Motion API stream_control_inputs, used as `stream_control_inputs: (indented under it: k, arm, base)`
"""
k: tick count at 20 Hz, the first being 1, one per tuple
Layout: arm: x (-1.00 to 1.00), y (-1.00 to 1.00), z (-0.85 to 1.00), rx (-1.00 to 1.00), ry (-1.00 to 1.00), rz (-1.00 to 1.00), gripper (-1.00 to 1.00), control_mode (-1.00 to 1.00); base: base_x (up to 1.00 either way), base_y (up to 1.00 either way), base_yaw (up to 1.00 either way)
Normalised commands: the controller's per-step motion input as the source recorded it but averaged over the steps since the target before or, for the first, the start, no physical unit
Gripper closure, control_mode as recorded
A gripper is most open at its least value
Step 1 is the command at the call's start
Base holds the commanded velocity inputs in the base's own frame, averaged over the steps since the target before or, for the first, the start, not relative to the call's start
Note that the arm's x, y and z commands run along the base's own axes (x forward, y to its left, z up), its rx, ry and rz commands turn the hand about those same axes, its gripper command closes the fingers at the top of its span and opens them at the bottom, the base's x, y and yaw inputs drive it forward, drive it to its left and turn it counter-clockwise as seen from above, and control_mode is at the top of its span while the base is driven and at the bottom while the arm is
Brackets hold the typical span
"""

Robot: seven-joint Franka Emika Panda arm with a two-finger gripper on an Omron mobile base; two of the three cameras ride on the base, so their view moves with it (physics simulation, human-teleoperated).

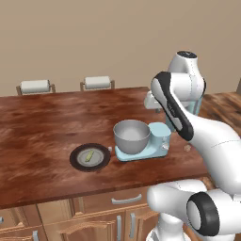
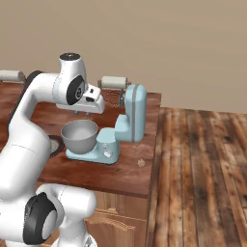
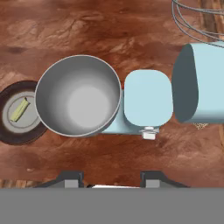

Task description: Add butter and sugar cubes to the stand mixer bowl and then turn on the stand mixer to begin making frosting.

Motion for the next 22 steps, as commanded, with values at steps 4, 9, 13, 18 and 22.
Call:
stream_control_inputs:
  k: [4, 9, 13, 18, 22]
  arm:
    - [0.00, 0.13, 0.00, -0.04, 0.00, 0.00, -1.00, -1.00]
    - [-0.02, 0.32, 0.00, -0.09, 0.00, 0.02, -1.00, -1.00]
    - [-0.07, 0.51, -0.01, -0.08, 0.00, 0.03, -1.00, -1.00]
    - [-0.02, 0.46, -0.12, 0.01, 0.05, 0.01, -1.00, -1.00]
    - [-0.02, 0.53, -0.23, 0.00, 0.06, 0.01, -1.00, -1.00]
  base:
    - [0.00, 0.00, 0.00]
    - [0.00, 0.00, 0.00]
    - [0.00, 0.00, 0.00]
    - [0.00, 0.00, 0.00]
    - [0.00, 0.00, 0.00]
